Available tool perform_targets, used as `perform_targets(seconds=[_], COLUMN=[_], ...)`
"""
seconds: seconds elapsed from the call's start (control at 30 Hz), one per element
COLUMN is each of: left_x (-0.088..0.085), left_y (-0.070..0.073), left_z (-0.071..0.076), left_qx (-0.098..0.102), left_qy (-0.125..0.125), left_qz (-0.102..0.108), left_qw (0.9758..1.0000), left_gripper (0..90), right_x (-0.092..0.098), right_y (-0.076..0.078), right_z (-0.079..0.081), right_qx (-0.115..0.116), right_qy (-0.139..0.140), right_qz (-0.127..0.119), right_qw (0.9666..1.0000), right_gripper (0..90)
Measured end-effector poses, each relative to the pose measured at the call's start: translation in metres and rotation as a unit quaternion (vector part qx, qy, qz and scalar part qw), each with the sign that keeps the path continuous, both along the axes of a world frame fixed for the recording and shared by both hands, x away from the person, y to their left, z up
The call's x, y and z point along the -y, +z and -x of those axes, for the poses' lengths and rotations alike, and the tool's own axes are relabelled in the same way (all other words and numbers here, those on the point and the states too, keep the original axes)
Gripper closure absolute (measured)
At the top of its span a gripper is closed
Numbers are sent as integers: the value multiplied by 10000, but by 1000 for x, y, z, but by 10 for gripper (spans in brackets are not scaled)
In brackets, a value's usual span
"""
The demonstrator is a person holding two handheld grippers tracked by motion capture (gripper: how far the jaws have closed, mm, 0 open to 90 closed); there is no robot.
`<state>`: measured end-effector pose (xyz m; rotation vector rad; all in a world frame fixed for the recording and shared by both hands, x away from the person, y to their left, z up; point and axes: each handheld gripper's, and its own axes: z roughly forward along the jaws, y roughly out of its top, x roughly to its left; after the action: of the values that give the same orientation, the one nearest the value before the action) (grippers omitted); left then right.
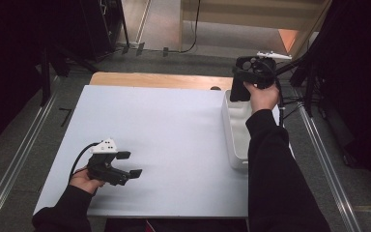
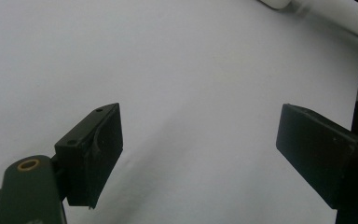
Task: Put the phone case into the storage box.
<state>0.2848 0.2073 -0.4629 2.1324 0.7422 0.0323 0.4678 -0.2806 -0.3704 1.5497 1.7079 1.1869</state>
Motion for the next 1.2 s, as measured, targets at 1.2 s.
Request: perform_targets(seconds=[1.2], left_x=[0], left_y=[0], left_z=[0], left_qx=[-11], left_qy=[-22], left_qz=[5], left_qw=[10000], left_gripper=[142], right_x=[-12], right_y=[-40], right_z=[-14], right_qx=[-179], right_qy=[-166], right_qz=[51], right_qw=[9997], right_gripper=[120])
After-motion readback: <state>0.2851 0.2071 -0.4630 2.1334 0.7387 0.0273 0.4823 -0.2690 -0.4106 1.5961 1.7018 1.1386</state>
